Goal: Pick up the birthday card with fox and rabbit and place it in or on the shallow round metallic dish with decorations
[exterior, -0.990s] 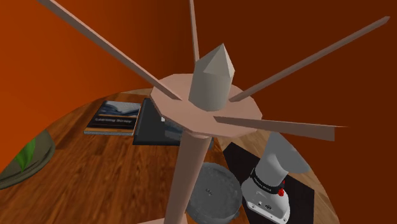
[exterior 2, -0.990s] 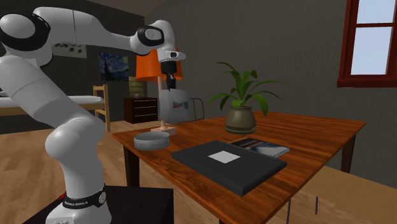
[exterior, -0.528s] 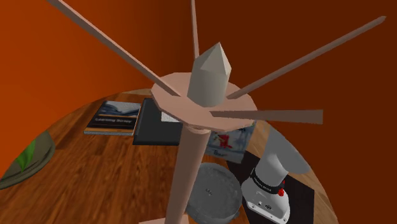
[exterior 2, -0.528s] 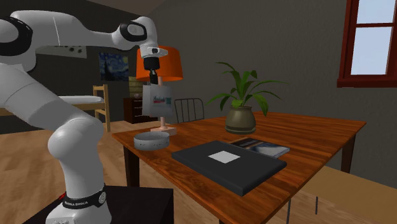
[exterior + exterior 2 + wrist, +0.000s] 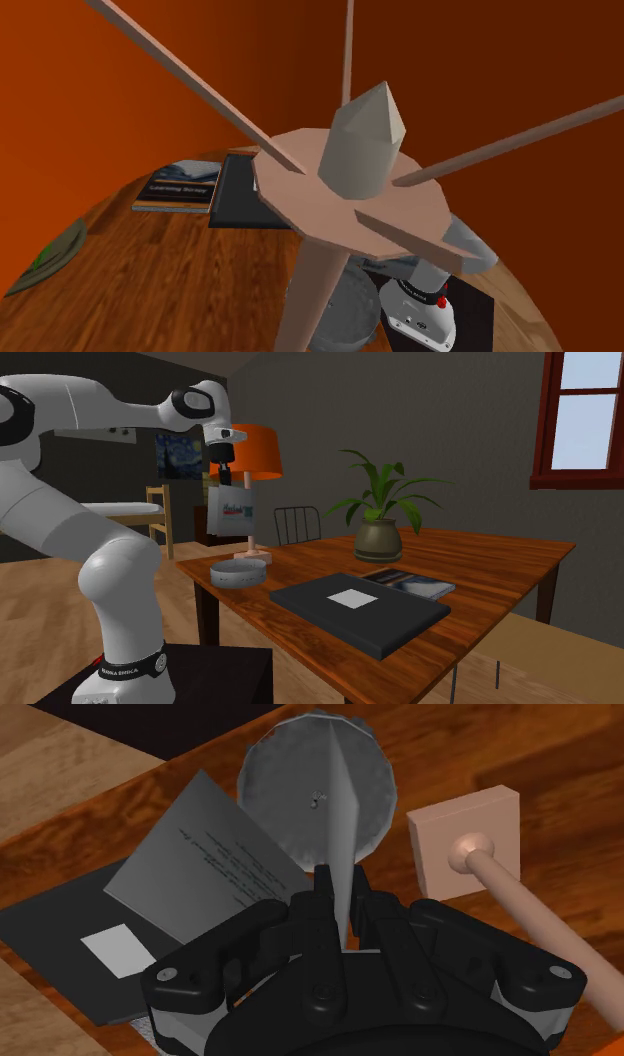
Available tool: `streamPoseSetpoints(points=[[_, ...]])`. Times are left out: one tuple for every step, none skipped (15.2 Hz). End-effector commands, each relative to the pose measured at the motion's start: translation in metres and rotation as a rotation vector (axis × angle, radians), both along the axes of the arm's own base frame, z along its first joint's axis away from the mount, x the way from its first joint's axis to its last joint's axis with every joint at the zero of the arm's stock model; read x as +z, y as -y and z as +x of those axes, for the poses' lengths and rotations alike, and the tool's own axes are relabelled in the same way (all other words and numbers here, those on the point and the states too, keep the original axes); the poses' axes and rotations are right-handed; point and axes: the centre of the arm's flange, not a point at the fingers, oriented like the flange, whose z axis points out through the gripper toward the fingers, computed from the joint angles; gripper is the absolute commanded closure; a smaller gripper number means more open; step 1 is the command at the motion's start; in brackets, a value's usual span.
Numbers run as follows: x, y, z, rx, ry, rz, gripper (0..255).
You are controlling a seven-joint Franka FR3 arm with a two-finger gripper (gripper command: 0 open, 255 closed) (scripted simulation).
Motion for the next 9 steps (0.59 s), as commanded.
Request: streamPoseSetpoints(points=[[-0.010, -0.001, 0.000, 0.000, 0.001, 0.002, 255], [-0.015, -0.001, 0.000, 0.000, 0.001, 0.002, 255], [-0.020, -0.001, 0.000, 0.000, 0.001, 0.002, 255], [-0.026, -0.001, 0.000, 0.000, 0.001, 0.002, 255], [-0.031, -0.001, 0.000, 0.000, 0.001, 0.002, 255], [-0.036, -0.001, 0.000, 0.000, 0.001, 0.002, 255], [-0.041, -0.001, 0.000, 0.000, 0.001, 0.002, 255], [-0.047, -0.001, 0.000, 0.000, 0.001, 0.002, 255], [-0.052, -0.001, 0.000, 0.000, 0.001, 0.002, 255]])
